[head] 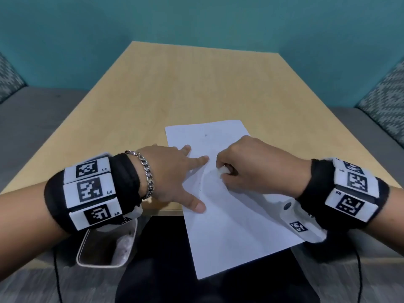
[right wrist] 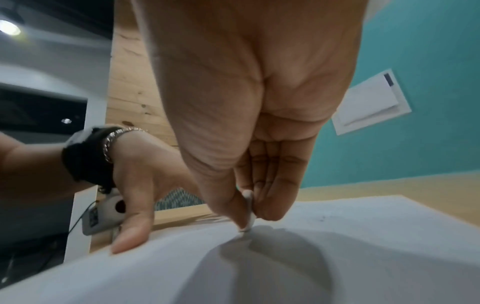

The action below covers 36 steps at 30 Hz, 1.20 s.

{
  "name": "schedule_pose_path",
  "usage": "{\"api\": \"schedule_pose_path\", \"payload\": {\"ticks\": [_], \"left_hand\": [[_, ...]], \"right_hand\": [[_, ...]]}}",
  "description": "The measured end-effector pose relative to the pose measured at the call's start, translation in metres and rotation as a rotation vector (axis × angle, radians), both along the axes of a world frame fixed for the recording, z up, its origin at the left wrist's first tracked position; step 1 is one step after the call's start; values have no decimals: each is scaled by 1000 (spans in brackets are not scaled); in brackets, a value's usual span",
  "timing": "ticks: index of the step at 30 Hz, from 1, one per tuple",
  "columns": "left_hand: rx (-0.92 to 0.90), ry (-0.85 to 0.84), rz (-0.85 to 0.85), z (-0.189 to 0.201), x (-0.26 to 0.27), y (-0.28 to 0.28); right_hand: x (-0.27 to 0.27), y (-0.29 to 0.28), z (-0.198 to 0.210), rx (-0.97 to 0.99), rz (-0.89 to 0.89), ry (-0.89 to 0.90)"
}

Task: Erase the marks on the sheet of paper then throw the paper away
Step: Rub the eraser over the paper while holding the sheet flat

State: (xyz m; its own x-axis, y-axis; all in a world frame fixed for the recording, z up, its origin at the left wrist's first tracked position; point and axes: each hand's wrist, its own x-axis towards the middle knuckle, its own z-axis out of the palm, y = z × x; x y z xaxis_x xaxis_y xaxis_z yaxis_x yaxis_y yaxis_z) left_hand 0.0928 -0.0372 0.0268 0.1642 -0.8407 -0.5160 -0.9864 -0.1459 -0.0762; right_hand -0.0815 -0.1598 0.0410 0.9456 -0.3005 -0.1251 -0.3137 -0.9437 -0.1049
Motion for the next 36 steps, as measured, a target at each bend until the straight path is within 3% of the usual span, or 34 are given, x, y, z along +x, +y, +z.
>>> {"api": "schedule_pose_path", "payload": {"ticks": [4,9,14,19,24,28,33,36], "left_hand": [[26,-6,1,0,-2,1],[35,-31,-2,0,-3,0],[21,6,13,-1,-1,-2],[-13,50,53,-4,3,-2],[-26,41,62,-9,8,-2],[-16,-4,44,-4,3,-2],[-45,20,56,-8,5,0],[-60,49,79,-9,6,0]], "right_hand": [[-7,19,4,86,130,75],[8,-6,6,-27,32,36],[3,14,10,76,153,126],[13,-6,8,-23,48,44],[13,16,9,53,177,108],[24,-6,7,-13,83,35],[27,15,2,28,210,82],[34,-2,3,-19,118,39]]}}
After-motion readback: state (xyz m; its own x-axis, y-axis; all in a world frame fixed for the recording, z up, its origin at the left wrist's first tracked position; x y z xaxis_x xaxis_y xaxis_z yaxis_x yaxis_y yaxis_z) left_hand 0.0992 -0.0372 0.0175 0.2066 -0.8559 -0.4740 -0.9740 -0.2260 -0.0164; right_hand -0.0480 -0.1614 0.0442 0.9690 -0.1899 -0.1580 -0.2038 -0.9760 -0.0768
